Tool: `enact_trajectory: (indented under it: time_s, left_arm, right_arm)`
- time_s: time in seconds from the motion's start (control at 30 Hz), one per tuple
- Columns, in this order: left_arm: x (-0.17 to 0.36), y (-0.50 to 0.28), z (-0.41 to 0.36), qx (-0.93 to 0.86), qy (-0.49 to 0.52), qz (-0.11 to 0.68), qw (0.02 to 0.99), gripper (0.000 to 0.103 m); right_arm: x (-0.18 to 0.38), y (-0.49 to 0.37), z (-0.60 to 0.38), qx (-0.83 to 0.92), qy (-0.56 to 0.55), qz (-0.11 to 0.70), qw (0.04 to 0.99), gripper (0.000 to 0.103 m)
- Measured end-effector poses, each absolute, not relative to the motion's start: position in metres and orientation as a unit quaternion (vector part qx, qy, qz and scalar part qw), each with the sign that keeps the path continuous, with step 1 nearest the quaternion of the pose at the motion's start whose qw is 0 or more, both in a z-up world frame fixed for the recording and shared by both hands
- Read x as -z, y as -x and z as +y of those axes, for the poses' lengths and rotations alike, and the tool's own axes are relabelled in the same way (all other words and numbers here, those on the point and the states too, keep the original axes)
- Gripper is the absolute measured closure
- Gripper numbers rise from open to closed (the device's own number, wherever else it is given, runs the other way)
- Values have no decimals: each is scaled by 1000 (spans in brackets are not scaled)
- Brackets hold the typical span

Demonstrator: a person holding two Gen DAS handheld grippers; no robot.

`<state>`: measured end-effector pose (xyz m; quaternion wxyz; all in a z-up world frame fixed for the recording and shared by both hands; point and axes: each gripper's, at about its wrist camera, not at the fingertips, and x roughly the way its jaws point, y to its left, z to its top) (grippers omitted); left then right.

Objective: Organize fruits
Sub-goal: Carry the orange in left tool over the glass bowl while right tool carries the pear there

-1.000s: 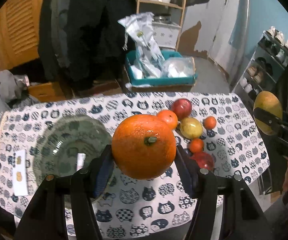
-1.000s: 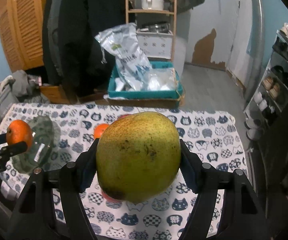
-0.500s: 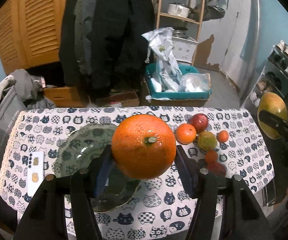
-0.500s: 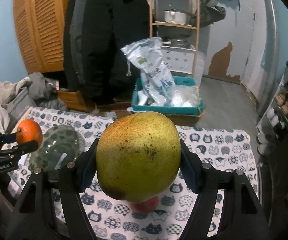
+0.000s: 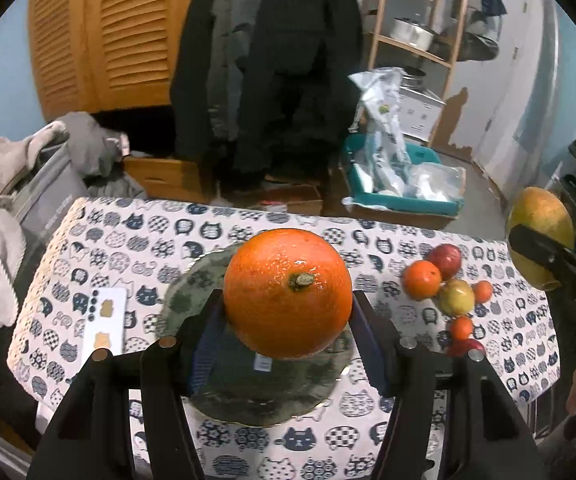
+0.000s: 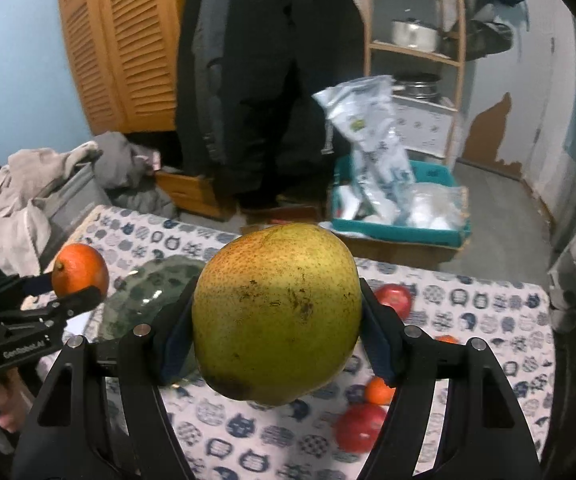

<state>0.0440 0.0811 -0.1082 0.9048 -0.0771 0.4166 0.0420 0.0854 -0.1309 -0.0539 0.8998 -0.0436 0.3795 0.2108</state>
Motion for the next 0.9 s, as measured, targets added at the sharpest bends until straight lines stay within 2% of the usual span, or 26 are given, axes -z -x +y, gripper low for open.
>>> enact_trajectory:
  time_s: [0.33, 0.9]
  left_arm:
    - [134, -46, 132, -85, 102, 436, 890, 40]
    - [234, -77, 161, -96, 130, 533, 831, 40]
  right_arm:
    - [78, -96, -52, -256, 66, 406, 875, 31]
    - [174, -126, 17, -275, 100, 496, 817, 31]
